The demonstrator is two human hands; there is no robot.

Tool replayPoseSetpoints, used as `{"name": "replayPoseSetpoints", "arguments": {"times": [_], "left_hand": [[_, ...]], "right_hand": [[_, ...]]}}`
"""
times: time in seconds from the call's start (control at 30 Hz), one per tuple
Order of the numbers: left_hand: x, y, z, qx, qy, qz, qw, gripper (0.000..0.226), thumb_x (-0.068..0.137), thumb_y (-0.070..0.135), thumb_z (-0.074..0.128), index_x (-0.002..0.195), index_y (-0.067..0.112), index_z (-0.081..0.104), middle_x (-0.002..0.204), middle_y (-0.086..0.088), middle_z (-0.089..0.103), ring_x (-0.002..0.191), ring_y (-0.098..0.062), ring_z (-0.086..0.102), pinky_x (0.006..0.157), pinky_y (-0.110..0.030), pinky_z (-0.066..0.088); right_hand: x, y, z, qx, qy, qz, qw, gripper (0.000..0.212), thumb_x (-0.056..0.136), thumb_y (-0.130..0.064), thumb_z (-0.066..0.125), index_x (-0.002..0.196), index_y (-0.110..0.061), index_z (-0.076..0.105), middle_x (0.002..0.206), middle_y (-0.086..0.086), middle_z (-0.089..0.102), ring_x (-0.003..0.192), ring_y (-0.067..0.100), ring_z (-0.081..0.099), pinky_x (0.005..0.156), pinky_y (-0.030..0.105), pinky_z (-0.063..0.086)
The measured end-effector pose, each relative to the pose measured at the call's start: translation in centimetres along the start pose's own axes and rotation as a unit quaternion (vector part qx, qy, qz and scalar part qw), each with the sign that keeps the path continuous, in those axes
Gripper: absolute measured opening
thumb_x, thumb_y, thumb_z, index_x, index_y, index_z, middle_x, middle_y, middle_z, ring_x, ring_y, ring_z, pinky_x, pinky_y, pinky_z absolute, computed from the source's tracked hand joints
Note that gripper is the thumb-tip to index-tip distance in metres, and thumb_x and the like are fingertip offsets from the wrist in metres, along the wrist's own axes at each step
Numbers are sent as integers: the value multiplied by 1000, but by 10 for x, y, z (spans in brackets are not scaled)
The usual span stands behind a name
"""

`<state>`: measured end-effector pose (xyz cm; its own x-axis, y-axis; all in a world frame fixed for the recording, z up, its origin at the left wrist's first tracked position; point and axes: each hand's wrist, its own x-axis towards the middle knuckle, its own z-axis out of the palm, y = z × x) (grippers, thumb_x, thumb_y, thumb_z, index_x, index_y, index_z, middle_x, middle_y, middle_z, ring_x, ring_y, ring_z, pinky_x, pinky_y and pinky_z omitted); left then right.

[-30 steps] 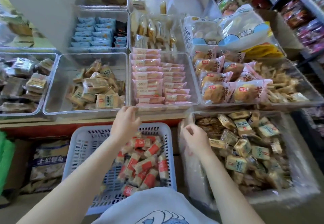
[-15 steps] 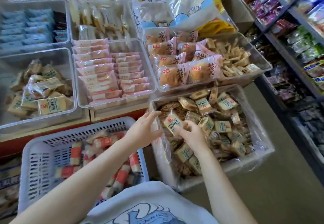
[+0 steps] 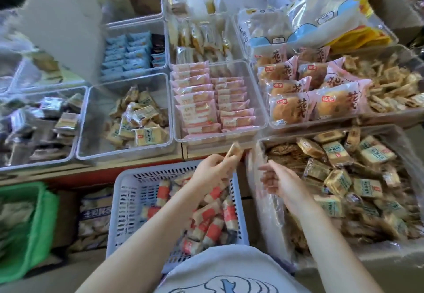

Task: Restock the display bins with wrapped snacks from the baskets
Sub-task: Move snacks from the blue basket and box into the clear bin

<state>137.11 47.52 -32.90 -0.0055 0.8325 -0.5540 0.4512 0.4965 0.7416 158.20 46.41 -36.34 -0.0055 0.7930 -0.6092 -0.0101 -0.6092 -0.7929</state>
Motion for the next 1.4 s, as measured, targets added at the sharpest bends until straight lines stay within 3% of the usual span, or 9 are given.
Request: {"name": "replayPoseSetpoints", "arguments": {"times": [0.17, 0.33, 0.47, 0.67, 0.87, 0.97, 1.07, 1.23, 1.4], "left_hand": [[-1, -33, -74, -261, 86, -162, 948, 49, 94, 61, 53, 111, 18, 69, 86, -7, 74, 73, -22, 69, 68, -32, 53], [10, -40, -153, -342, 204, -77, 914, 32, 98, 49, 48, 104, 23, 66, 88, -2, 72, 72, -18, 66, 71, -35, 53], [20, -46, -192, -356, 195, -17, 914, 51, 89, 42, 61, 133, 18, 55, 117, -2, 66, 100, -21, 68, 88, -44, 56], [18, -54, -141, -206, 138, -45, 968, 22, 99, 24, 53, 112, 14, 68, 100, -9, 74, 89, -23, 70, 89, -41, 55], [14, -32, -17, 30, 15, 38, 999, 25, 100, 24, 54, 119, 17, 68, 113, 5, 68, 98, -13, 64, 80, -27, 48], [14, -16, 39, 154, -62, 109, 980, 32, 99, 27, 54, 130, 22, 63, 127, 4, 61, 111, -13, 58, 88, -26, 45], [17, -7, 87, 256, -82, 199, 943, 52, 98, 31, 56, 148, 22, 44, 153, 1, 39, 140, -19, 38, 109, -31, 35], [28, -24, 130, 409, -95, 262, 869, 64, 99, 45, 53, 153, 17, 34, 162, -6, 27, 154, -25, 9, 121, -40, 22], [38, -43, 130, 470, -124, 254, 836, 66, 101, 52, 45, 158, 26, 25, 168, 3, 8, 153, -18, -15, 125, -44, 15]], "right_hand": [[-2, -4, 47, -33, -17, 7, 999, 31, 107, -26, 45, 101, -8, 70, 75, 7, 65, 69, 21, 61, 66, 33, 44], [4, -7, 83, -40, -48, 15, 998, 29, 106, -22, 47, 104, -3, 69, 73, 7, 66, 66, 19, 60, 65, 31, 43], [5, -14, 103, -47, -68, 13, 996, 28, 105, -23, 48, 103, -5, 69, 76, 8, 66, 71, 21, 61, 68, 33, 45], [6, -20, 106, -70, -51, 3, 996, 24, 103, -23, 51, 103, -8, 69, 77, 6, 66, 71, 19, 63, 69, 32, 48], [4, -5, 40, -164, 123, -40, 978, 17, 96, -21, 58, 89, -11, 69, 80, 1, 67, 77, 18, 64, 71, 31, 48], [0, 17, -14, -381, 208, -77, 898, 5, 91, -19, 61, 90, -18, 65, 101, 0, 62, 99, 23, 58, 84, 32, 45], [-6, 42, -63, -532, 250, -51, 808, 24, 89, -24, 63, 114, -22, 64, 127, 4, 52, 121, 28, 48, 104, 43, 40], [-19, 81, -111, -623, 158, 2, 766, 70, 91, -23, 65, 151, -32, 30, 161, 1, 24, 152, 25, 12, 117, 52, 24], [-12, 81, -127, -567, 238, -30, 788, 56, 88, -35, 71, 139, -32, 46, 137, -5, 52, 132, 22, 43, 106, 45, 35]]}}
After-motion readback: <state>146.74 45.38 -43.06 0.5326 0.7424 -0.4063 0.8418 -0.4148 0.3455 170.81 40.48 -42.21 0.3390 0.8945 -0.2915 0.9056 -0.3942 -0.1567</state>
